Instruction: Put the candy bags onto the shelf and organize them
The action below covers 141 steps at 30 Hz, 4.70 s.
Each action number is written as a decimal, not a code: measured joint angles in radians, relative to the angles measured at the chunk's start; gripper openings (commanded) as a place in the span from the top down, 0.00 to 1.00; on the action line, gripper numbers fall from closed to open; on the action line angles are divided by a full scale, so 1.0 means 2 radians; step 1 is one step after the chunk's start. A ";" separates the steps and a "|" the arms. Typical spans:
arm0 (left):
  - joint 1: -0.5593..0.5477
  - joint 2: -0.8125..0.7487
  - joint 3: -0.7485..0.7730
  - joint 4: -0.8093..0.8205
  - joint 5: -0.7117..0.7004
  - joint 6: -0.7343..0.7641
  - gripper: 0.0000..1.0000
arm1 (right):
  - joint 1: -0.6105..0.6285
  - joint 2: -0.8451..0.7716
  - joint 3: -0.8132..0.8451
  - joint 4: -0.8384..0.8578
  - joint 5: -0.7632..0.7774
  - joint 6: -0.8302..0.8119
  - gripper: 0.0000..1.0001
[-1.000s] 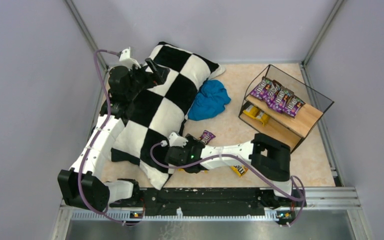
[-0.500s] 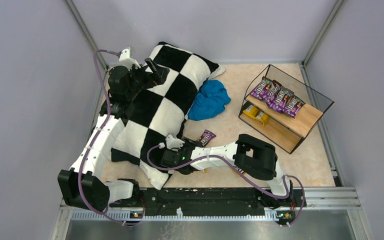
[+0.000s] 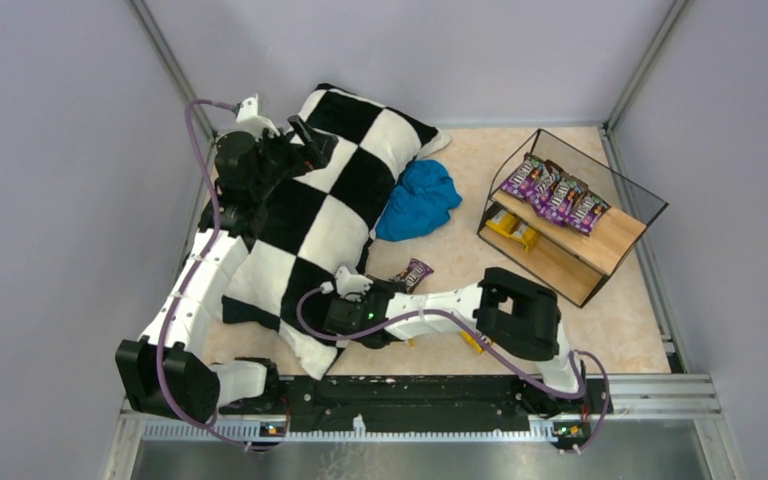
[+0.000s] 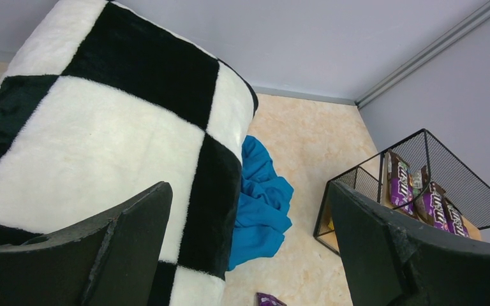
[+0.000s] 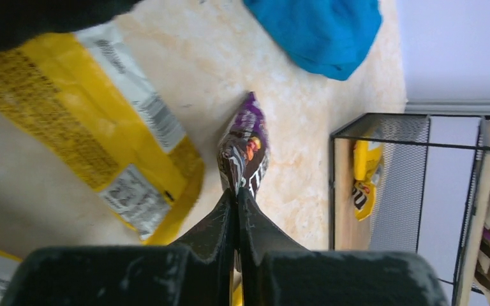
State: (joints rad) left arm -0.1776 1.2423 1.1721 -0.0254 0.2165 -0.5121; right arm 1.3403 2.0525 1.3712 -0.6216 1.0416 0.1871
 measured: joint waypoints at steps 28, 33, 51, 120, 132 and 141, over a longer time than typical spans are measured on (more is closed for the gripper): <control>0.000 0.000 -0.001 0.002 0.002 -0.006 0.01 | -0.204 -0.636 -0.211 0.110 -0.031 -0.504 1.00; 0.000 0.001 -0.002 0.002 0.002 -0.006 0.01 | -0.327 -0.637 -0.211 0.110 -0.041 -0.563 1.00; 0.000 0.005 -0.002 0.002 0.016 -0.008 0.02 | -0.487 -0.665 -0.322 0.148 -0.140 -0.575 1.00; -0.001 0.029 -0.002 0.010 0.031 -0.019 0.02 | -0.544 -0.772 -0.282 0.143 -0.670 -0.288 0.01; -0.001 0.035 -0.002 0.009 0.028 -0.018 0.01 | -0.246 -0.643 -0.302 0.210 -0.522 -0.088 0.01; -0.001 0.036 -0.002 0.008 0.028 -0.017 0.01 | -0.186 -0.463 -0.299 0.114 -0.397 0.093 0.01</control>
State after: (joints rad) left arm -0.1799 1.3140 1.1687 -0.0093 0.2722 -0.5465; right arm 0.9684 1.1259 0.7723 -0.3931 0.2470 0.3737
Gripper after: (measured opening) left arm 0.987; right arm 0.986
